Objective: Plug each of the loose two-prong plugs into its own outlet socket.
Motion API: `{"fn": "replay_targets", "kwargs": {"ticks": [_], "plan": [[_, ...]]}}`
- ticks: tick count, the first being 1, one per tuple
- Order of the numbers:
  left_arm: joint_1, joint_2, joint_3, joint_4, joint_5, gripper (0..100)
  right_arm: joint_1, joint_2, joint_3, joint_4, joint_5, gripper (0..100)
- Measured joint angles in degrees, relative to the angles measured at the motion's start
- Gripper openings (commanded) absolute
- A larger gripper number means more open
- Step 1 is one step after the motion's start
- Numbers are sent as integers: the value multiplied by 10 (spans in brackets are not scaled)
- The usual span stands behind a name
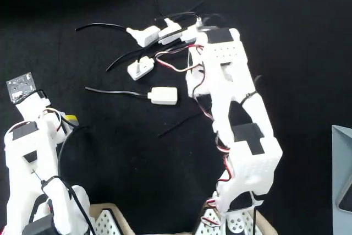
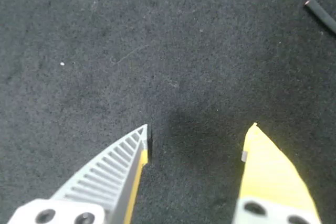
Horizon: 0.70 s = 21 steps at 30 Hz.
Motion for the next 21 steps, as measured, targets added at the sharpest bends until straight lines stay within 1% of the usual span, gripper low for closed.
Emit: {"fn": "replay_targets", "kwargs": {"ticks": [7,9,11,14,17,19,21], "plan": [[16,0,0,0,0,288,44,0,0,0,402,266],[16,0,0,0,0,288,60,0,0,-2,506,243],[16,0,0,0,0,288,74,0,0,-12,595,200],[16,0,0,0,0,288,81,0,4,-29,713,158],[16,0,0,0,0,288,80,5,13,-40,825,165],[16,0,0,0,0,288,80,24,16,-54,854,177],[16,0,0,0,0,288,80,39,17,-70,865,186]]}}
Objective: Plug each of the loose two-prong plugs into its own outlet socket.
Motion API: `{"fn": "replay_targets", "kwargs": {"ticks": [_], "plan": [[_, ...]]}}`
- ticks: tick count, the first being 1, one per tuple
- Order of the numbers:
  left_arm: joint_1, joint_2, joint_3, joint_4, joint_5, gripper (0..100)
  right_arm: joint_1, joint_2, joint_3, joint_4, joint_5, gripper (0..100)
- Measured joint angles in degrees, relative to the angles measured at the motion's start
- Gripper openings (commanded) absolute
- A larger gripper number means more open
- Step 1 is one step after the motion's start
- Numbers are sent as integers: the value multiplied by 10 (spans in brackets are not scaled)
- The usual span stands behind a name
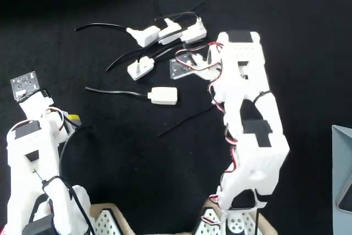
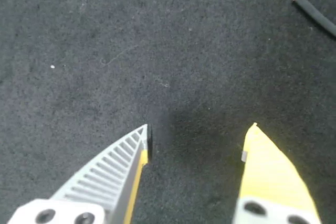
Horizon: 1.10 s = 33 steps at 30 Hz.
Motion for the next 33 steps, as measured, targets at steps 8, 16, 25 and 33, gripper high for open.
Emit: {"fn": "replay_targets", "kwargs": {"ticks": [8,16,25,33], "plan": [[0,0,0,0,0,288,0,62,0,-44,9,187],[0,0,0,0,0,288,16,113,-2,-96,9,184],[2,0,0,0,0,288,16,126,-12,-108,-45,16],[2,0,0,0,0,288,5,125,-21,-95,-163,11]]}}
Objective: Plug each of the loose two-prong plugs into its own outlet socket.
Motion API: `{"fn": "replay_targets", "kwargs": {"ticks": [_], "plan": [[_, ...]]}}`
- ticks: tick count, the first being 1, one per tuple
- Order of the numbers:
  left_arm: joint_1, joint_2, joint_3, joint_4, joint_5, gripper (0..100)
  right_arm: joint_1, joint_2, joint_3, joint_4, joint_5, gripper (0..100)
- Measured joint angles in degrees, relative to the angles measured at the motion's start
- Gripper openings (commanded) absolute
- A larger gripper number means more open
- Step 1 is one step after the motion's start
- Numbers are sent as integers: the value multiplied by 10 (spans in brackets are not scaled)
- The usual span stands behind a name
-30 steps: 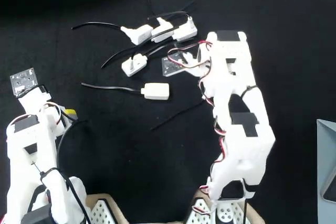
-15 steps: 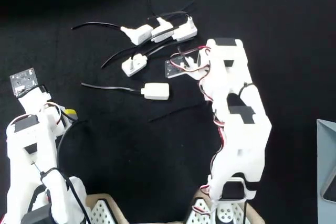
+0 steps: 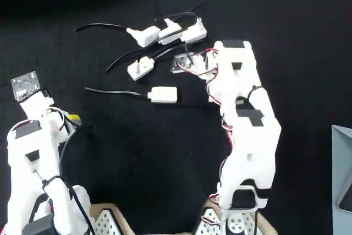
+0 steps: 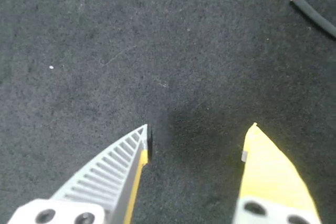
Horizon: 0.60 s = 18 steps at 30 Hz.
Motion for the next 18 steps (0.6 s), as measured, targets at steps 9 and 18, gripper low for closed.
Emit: {"fn": "replay_targets", "kwargs": {"ticks": [9,18], "plan": [[0,0,0,0,0,288,-7,-82,-11,47,-118,11],[0,0,0,0,0,288,-3,-153,-11,83,-235,11]]}}
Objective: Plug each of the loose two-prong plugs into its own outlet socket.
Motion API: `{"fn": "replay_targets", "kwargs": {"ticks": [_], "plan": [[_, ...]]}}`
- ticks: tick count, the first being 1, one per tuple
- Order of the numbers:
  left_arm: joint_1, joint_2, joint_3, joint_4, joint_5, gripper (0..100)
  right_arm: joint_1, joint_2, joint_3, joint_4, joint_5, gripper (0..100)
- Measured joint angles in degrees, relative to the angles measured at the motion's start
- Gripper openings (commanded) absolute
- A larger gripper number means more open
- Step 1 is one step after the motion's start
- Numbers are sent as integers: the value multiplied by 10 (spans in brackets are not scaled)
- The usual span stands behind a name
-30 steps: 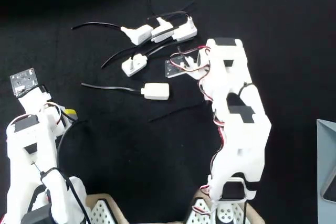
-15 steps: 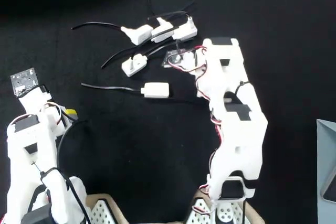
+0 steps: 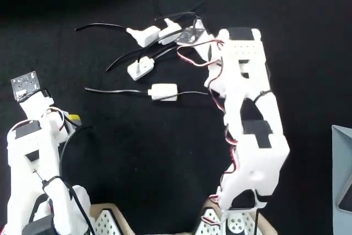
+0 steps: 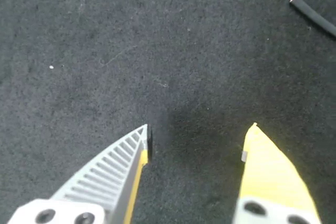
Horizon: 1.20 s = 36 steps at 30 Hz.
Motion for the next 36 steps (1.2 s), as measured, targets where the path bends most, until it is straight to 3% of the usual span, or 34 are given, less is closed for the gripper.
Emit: {"fn": "replay_targets", "kwargs": {"ticks": [15,36], "plan": [[0,0,0,0,0,288,2,-101,0,39,-71,11],[0,0,0,0,0,288,16,-153,-19,74,-76,14]]}}
